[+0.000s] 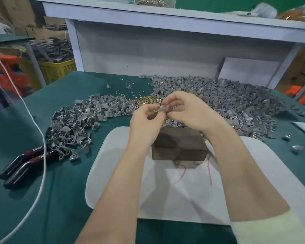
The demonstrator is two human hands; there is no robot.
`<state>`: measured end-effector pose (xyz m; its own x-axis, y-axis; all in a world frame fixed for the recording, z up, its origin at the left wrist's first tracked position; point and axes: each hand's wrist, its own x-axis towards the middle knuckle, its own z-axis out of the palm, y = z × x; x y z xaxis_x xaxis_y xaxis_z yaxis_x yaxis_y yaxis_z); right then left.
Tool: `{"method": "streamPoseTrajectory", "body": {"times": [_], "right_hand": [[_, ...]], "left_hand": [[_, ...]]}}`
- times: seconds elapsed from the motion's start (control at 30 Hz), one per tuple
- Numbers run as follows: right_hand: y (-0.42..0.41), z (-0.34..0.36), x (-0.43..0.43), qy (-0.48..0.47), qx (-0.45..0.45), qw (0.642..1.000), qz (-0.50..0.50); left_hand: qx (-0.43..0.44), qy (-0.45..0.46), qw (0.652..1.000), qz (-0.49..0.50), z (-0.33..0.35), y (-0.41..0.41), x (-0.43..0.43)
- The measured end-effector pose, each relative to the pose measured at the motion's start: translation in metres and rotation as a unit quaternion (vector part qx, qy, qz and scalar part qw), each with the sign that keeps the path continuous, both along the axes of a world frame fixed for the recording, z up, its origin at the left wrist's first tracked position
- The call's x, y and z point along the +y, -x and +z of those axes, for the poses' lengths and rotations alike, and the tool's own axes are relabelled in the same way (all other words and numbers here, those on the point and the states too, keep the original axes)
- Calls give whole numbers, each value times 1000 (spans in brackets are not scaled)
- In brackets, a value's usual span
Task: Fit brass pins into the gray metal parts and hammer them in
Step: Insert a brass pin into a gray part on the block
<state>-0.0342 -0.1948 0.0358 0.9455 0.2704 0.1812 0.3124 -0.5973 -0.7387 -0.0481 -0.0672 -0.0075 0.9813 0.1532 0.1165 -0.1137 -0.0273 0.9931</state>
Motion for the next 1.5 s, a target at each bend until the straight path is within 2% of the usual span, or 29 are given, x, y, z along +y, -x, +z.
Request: {"method": "streamPoseTrajectory", "body": {"times": [0.1, 0.17, 0.23, 0.33, 0.4, 0.6, 0.9, 0.97, 1.03, 1.13, 1.23, 1.33, 1.43, 1.5], "right_hand": [[-12, -4, 9, -43, 1, 999, 3], [-25, -14, 18, -52, -13, 997, -48], [-43, -29, 31, 81, -30, 990, -112], [-67, -44, 53, 287, 37, 948, -135], [-77, -45, 62, 344, 86, 925, -138], [-90, -52, 68, 337, 77, 933, -105], [-103, -55, 68, 393, 103, 914, -24], [-102, -53, 67, 382, 100, 918, -37], [-97, -46, 63, 332, 88, 937, -68], [-79, -26, 41, 158, 42, 976, -144], [-43, -8, 5, -12, -11, 985, -171], [-6, -2, -24, -45, -14, 986, -158], [18, -9, -38, -47, -18, 987, -153], [26, -20, -41, -59, -30, 985, -160]], "left_hand": [[-13, 24, 998, 50, -1, -1, 4], [-26, 65, 992, 104, -1, -4, 9], [-35, 112, 983, 139, -2, -6, 12], [-45, 133, 978, 154, -2, -7, 13], [-47, 135, 978, 152, -2, -7, 12], [-48, 136, 979, 142, -1, -7, 9], [-43, 139, 979, 144, -1, -3, 6], [-44, 134, 980, 144, -1, -3, 6], [-51, 122, 982, 136, -1, -2, 7], [-66, 64, 991, 93, 0, -1, 4], [-61, -44, 997, -10, 0, 4, -7], [-43, -203, 977, -53, -3, 11, -22], [-18, -399, 916, -28, -5, 17, -29], [-8, -451, 892, -28, -6, 18, -29]]}}
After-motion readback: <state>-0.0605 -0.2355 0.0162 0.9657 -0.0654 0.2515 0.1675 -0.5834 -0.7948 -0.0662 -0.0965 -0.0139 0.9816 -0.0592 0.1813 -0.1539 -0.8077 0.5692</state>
